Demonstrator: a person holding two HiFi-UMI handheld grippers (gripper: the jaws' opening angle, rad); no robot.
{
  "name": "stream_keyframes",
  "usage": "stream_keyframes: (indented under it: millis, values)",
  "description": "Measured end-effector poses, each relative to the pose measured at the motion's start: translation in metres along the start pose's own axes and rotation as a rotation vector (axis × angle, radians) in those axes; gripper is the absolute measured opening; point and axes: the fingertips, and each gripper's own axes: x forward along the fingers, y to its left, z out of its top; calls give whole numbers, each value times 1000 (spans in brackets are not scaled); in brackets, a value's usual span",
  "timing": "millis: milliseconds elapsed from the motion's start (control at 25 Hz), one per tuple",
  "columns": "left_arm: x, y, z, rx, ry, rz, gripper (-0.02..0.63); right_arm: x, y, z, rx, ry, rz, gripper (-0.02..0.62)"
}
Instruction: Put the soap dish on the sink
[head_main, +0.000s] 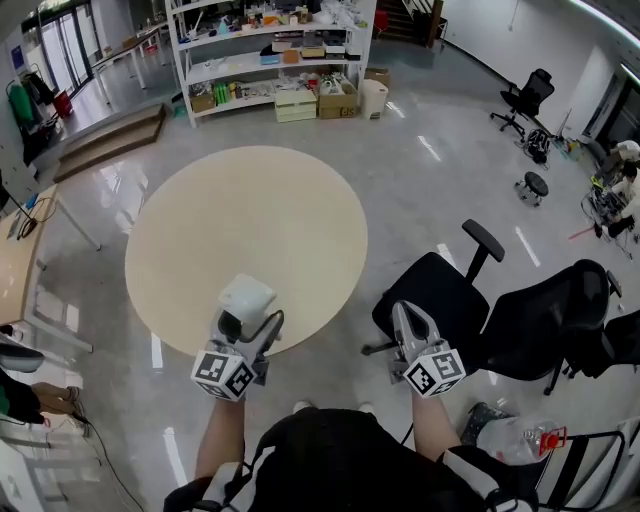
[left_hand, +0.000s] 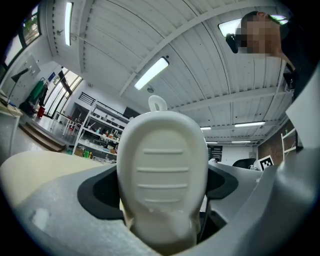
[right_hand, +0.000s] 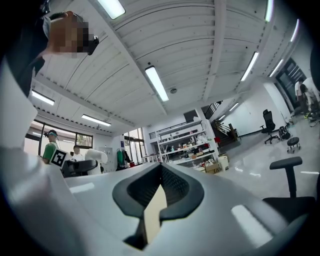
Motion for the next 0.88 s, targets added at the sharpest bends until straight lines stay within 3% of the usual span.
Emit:
stream_keyframes:
  millis: [400,880]
  values:
    - [10,-11,-5,-7,28,-118,465,-36,6,-4,-6,-20,-119,6]
    - [44,-97,-14,-17,43,-315,464,-130,-23,36,-48,-105,-295,6]
